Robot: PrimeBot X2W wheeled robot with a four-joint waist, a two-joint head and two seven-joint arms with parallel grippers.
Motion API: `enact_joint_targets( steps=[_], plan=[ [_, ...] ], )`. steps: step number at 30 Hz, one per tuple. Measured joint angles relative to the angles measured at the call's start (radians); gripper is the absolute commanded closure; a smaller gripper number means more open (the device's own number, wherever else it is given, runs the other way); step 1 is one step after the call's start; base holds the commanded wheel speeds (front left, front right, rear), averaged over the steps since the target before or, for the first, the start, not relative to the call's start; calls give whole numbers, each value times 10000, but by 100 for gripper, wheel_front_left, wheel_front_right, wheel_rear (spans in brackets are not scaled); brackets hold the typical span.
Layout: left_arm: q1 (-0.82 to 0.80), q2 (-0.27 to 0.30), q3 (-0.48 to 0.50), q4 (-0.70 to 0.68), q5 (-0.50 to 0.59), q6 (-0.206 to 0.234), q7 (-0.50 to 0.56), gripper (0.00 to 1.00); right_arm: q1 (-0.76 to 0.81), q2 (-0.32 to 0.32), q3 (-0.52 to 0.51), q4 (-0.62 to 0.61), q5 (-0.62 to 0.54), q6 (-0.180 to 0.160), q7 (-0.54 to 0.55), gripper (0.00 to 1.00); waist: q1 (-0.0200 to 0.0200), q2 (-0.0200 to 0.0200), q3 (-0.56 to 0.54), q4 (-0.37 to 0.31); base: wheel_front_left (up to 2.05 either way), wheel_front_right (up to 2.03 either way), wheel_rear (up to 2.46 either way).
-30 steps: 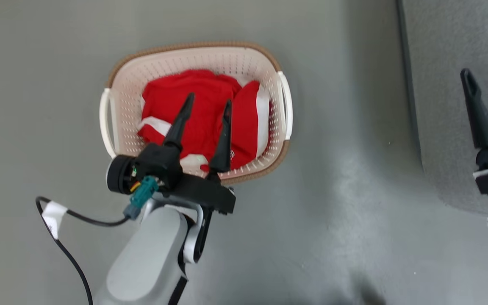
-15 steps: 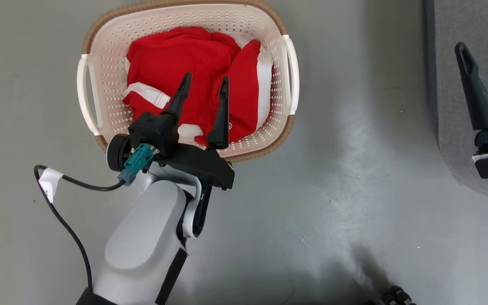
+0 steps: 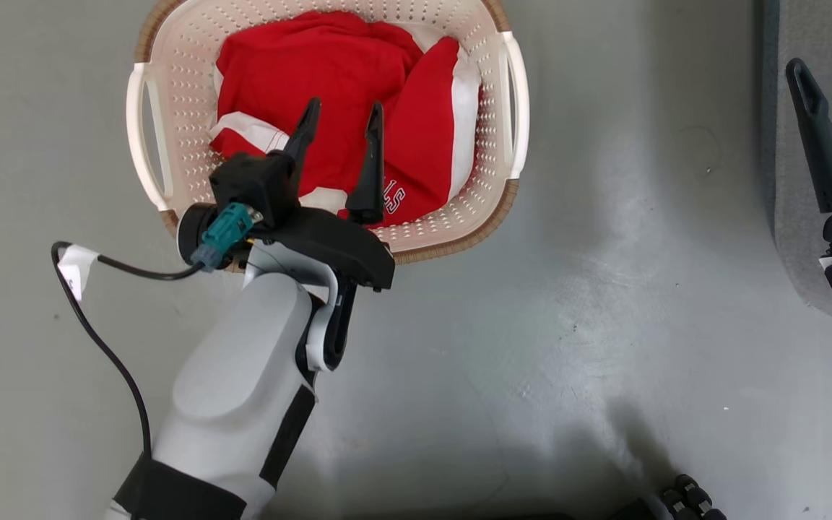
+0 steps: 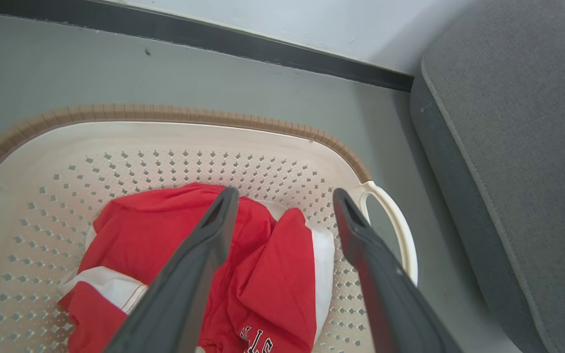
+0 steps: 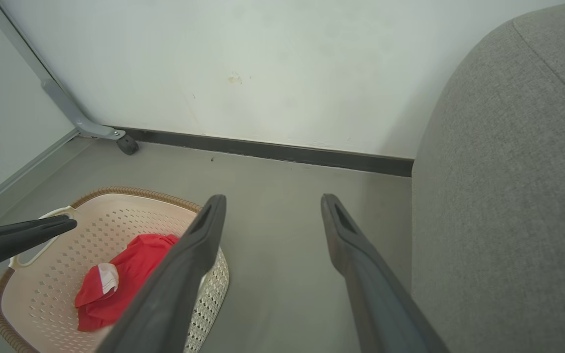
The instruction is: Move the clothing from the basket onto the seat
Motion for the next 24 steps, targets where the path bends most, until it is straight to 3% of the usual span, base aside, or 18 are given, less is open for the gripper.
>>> enact_joint_targets(
  steps=[24],
  plan=[
    [-1768, -48, -113, 1509, -1432, 0, 0, 0, -368, -763, 247, -594, 31, 0, 0, 0, 0, 0, 1120, 268, 0, 0, 0]
  ],
)
